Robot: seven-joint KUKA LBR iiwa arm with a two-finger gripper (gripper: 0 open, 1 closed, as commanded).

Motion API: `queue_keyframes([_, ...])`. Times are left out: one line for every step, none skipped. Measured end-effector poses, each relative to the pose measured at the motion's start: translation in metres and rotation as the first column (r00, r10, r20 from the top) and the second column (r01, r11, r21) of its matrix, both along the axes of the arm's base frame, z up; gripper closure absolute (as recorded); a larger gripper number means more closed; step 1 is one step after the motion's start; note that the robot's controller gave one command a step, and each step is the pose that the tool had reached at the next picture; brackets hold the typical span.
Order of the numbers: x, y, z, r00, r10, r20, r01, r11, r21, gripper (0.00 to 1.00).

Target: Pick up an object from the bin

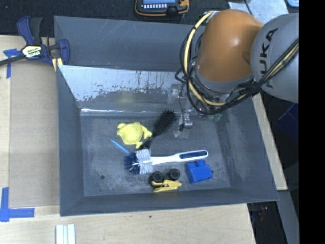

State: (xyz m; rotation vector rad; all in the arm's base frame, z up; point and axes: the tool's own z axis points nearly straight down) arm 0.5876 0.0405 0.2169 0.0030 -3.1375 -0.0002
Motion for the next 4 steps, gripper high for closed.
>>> queue_keyframes([0.002, 0.0, 0.003, 1.0, 0.001, 0.008, -0.001, 1.0, 0.0, 0.0])
queue_keyframes([0.021, -0.001, -0.066, 0.985, 0.173, 0.011, -0.173, 0.985, -0.001, 0.0])
queue_keyframes([0.034, -0.01, -0.087, 0.882, 0.47, 0.017, -0.47, 0.882, -0.006, 0.0])
queue_keyframes([0.04, -0.008, -0.097, 0.822, 0.57, 0.015, -0.57, 0.822, -0.005, 0.0])
